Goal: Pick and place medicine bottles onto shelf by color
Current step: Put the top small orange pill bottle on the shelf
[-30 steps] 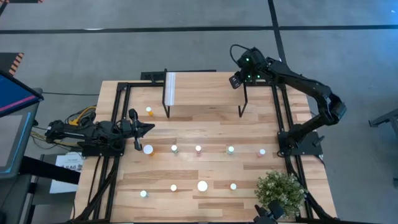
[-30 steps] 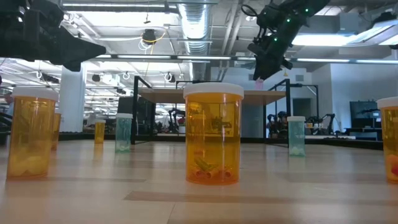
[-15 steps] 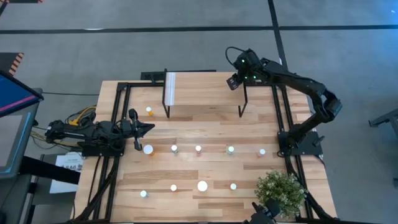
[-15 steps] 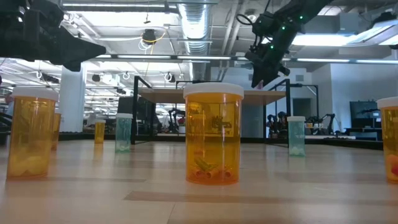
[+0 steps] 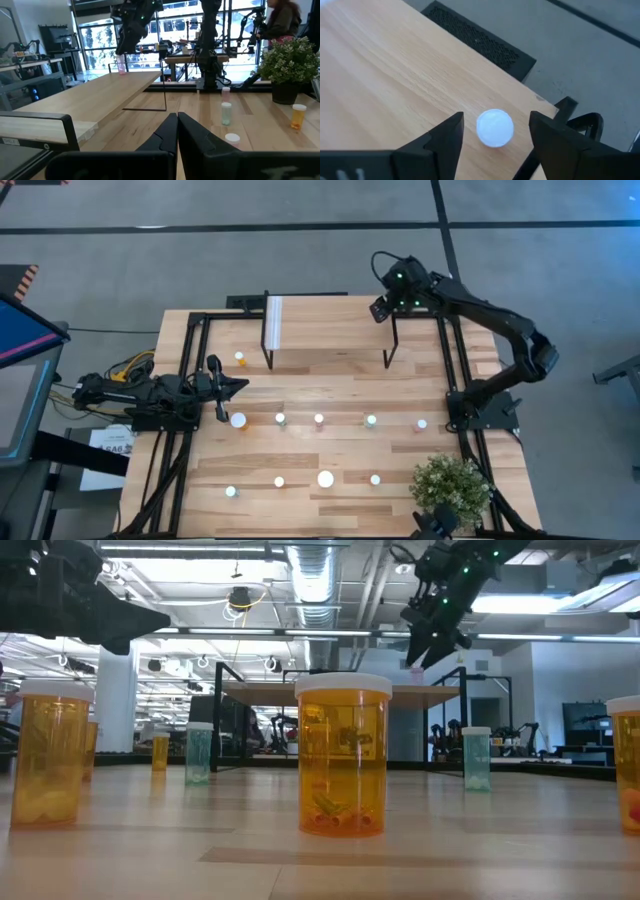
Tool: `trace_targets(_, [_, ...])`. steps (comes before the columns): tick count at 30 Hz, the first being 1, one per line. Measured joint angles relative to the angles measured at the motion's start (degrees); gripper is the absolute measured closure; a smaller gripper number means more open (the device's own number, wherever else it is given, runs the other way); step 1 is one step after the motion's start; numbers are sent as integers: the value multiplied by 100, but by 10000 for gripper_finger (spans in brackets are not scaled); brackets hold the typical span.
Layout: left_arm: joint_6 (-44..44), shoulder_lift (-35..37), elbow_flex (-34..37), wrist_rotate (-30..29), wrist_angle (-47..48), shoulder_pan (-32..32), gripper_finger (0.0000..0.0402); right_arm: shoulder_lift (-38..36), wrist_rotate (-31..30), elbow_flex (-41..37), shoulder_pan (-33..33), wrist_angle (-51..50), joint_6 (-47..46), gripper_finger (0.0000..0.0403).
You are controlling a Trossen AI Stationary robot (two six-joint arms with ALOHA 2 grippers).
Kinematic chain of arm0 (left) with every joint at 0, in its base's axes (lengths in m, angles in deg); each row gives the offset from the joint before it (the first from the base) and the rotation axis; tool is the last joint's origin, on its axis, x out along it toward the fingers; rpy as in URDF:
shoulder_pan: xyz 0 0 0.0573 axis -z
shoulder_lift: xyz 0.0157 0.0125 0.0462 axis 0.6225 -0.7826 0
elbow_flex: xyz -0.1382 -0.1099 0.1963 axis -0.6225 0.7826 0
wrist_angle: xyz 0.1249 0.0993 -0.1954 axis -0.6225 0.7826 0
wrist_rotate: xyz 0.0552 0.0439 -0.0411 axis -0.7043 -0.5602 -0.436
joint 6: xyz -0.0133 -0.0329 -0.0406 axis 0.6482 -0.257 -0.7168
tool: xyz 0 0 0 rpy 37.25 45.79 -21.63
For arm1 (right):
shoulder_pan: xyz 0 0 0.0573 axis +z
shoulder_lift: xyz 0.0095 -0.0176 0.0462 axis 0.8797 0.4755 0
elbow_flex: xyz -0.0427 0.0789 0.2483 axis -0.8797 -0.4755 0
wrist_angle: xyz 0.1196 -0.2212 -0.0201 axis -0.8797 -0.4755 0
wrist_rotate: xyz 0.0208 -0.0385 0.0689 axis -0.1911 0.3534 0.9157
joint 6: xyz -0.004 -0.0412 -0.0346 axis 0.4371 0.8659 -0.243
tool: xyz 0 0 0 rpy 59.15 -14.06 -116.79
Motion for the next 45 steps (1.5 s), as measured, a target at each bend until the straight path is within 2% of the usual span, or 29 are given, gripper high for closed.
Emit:
trace_targets(8, [0, 2, 0, 0, 0, -2, 401, -736, 0, 9, 40, -106, 3, 154])
trace_targets(14, [0, 1, 0, 0, 0, -1, 401, -1418, 0, 8, 430, -803, 19, 154])
trace_targets(18, [0, 0, -1, 0, 0, -1, 401, -1883, -1, -136, 1040, -1179, -52, 154])
trace_targets(21, [0, 2, -2, 0, 0, 0, 401, -2302, 0, -526, 1584, -1116, -307, 154])
trace_targets(32, [3, 2, -2, -5, 0, 0, 401, -3469, -111, -2446, 3639, -93, -1394, 154])
trace_targets(39, [-28, 0, -1, -9, -2, 0, 401, -3515, -780, -3002, 4808, 374, -1699, 154])
trace_targets(45, [-93, 0, 0, -4, -1, -1, 401, -3207, -1375, -3099, 5649, 778, -1703, 154])
